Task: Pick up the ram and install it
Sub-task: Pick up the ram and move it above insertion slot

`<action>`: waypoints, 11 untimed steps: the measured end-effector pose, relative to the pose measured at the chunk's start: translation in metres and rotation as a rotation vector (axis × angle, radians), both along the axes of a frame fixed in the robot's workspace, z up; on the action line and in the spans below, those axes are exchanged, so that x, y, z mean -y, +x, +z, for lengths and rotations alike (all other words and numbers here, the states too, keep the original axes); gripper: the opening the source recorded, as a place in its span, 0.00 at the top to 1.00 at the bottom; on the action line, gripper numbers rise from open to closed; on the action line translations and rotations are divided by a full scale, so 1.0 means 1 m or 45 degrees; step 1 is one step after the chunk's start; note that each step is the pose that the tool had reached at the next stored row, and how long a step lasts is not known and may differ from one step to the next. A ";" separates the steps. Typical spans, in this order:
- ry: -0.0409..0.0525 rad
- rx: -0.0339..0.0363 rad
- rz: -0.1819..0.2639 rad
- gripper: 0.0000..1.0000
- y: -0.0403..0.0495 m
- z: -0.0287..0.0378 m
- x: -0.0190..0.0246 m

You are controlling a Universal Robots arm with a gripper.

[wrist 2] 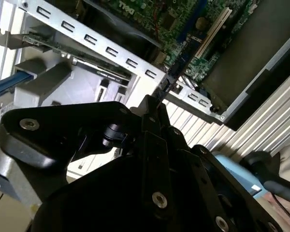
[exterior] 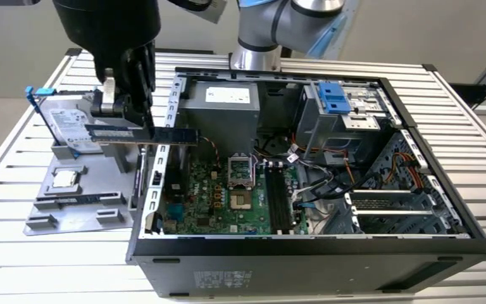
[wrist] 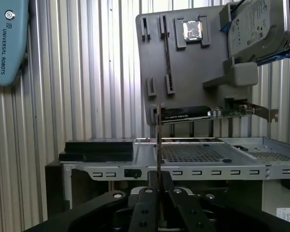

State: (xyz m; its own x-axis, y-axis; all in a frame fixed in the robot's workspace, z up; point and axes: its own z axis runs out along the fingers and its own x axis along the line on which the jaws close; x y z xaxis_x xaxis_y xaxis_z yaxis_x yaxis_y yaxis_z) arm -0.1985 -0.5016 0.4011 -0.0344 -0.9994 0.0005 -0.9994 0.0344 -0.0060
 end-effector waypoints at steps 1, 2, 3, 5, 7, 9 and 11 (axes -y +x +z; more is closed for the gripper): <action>0.000 0.0000 0.000 1.00 0.0042 0.0000 0.0000; 0.000 -0.0001 0.000 1.00 0.0084 0.0000 0.0000; 0.000 0.0000 0.000 1.00 0.0126 0.0000 0.0000; 0.000 0.0000 0.000 1.00 0.0210 0.0000 0.0000; 0.000 -0.0001 0.000 1.00 0.0297 0.0000 0.0000; 0.000 0.0000 0.000 1.00 0.0384 0.0000 0.0000; 0.000 0.0000 0.000 1.00 0.0475 0.0000 0.0000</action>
State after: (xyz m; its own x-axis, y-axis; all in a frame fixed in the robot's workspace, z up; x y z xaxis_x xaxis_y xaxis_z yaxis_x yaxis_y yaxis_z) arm -0.1511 -0.5016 0.4011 -0.0344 -0.9994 0.0005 -0.9994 0.0344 -0.0060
